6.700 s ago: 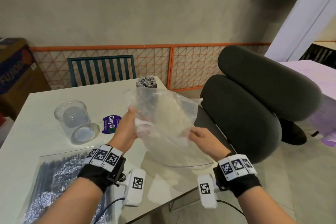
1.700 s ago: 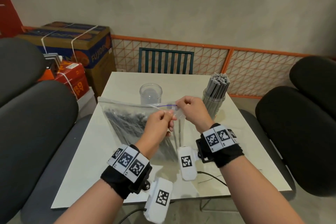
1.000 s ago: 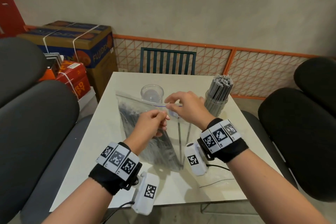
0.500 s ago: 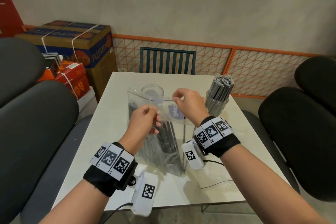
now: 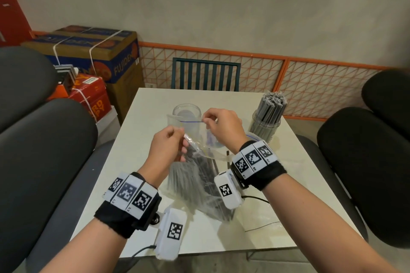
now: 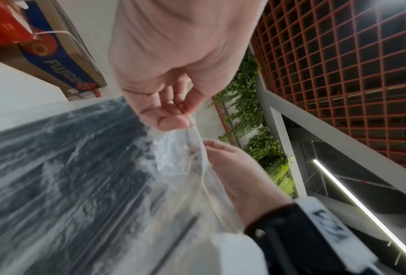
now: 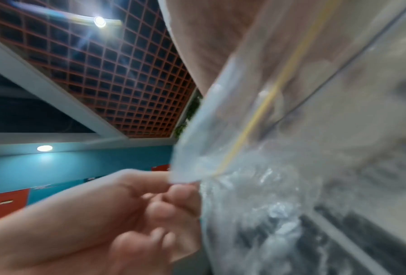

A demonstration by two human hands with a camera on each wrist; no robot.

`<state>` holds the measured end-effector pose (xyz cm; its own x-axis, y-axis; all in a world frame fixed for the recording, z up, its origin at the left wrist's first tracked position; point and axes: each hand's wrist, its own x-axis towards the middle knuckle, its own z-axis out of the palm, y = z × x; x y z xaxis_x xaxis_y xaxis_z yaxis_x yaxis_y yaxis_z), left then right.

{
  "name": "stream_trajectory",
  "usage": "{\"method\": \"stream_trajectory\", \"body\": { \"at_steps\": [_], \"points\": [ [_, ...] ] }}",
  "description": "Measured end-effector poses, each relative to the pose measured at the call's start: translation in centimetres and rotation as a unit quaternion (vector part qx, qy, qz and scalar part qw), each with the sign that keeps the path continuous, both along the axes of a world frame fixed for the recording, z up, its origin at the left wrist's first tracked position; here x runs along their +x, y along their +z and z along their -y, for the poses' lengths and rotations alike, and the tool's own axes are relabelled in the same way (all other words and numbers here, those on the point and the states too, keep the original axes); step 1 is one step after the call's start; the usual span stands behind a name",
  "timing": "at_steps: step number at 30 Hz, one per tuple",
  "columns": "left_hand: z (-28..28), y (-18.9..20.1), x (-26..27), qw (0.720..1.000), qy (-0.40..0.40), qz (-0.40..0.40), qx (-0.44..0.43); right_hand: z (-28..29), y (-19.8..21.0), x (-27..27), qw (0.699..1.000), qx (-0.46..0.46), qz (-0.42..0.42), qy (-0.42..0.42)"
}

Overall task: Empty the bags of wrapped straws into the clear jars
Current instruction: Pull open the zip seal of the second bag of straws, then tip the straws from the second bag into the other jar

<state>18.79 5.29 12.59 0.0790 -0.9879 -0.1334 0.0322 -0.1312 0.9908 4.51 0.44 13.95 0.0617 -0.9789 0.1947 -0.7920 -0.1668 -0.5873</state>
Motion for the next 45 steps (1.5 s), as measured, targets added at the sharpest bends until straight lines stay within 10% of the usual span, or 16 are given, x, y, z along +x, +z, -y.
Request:
{"method": "stream_trajectory", "body": {
  "at_steps": [7, 16, 23, 27, 30, 34, 37, 40, 42, 45],
  "points": [
    [-2.8, -0.3, 1.3, 0.997, -0.063, 0.020, 0.049, 1.7, -0.1, -1.8, 0.994, 0.002, 0.049, -0.100],
    [1.2, 1.1, 2.8, 0.935, -0.044, 0.350, -0.028, 0.0, 0.7, -0.4, 0.996, 0.038, 0.020, 0.085],
    [3.2, -0.6, 2.7, 0.993, 0.010, -0.050, 0.106, -4.1, 2.1, -1.4, 0.961, -0.058, -0.247, -0.107],
    [2.9, -1.3, 2.2, 0.957, 0.046, -0.240, 0.156, -5.2, 0.8, -3.2, 0.961, 0.053, -0.198, -0.186],
    [2.0, -1.2, 1.2, 0.926, 0.058, -0.320, 0.193, -4.7, -1.0, -3.8, 0.969, 0.181, 0.013, -0.168],
    [0.9, -2.5, 0.5, 0.856, 0.052, -0.457, 0.235, -3.8, -4.3, -3.8, 0.858, 0.268, 0.427, -0.099],
    [0.5, -4.0, 0.5, 0.815, 0.055, -0.516, 0.259, -3.3, -6.8, -4.2, 0.631, 0.333, 0.695, -0.085],
    [-0.1, -4.4, 0.1, 0.824, 0.036, -0.505, 0.255, -3.3, -8.7, -3.8, 0.552, 0.404, 0.727, -0.054],
    [-0.2, -4.4, 0.1, 0.872, -0.003, -0.424, 0.244, -3.6, -8.2, -3.3, 0.610, 0.430, 0.665, -0.039],
    [-0.2, -4.0, 0.5, 0.941, 0.025, -0.240, 0.236, -3.8, -6.6, -3.2, 0.798, 0.355, 0.476, -0.106]
  ]
}}
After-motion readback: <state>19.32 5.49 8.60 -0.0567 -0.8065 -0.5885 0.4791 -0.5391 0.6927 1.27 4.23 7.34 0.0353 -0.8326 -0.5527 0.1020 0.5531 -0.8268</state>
